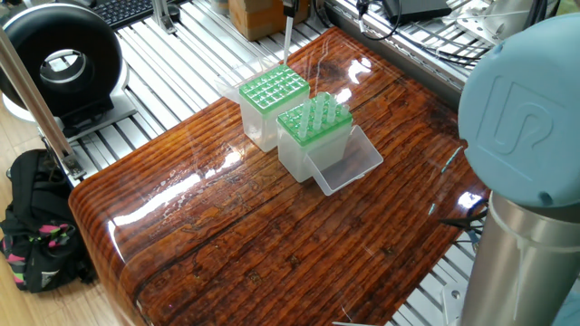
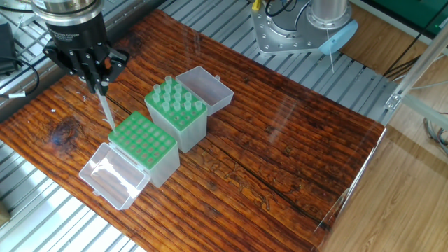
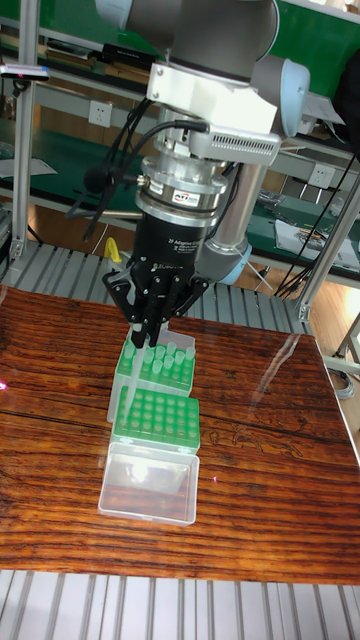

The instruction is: Transfer all large pipette tips from one holder to another

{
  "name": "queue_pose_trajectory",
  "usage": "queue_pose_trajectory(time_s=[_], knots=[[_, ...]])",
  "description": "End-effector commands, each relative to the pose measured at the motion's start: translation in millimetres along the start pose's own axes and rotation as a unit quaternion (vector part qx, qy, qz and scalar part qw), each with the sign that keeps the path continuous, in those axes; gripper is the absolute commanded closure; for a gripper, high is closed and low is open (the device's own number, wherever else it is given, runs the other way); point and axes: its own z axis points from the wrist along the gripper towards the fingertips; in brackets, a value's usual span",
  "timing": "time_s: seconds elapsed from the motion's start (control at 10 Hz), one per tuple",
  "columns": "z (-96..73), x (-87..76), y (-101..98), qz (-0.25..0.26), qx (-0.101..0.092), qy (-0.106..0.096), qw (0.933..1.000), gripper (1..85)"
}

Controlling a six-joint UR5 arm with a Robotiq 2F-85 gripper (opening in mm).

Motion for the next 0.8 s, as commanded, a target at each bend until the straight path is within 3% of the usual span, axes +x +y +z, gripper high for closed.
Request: queue_pose_trajectory(time_s=[0.0, 0.5, 0.7], knots=[[1.0, -1.9, 2.2, 0.0, -0.006, -0.003, 1.0, 84.7], [1.3, 2.9, 1.6, -0.003, -0.005, 0.006, 1.0, 82.3], [1.2, 4.4, 4.2, -0.008, -0.01, 0.009, 0.9999, 74.0]])
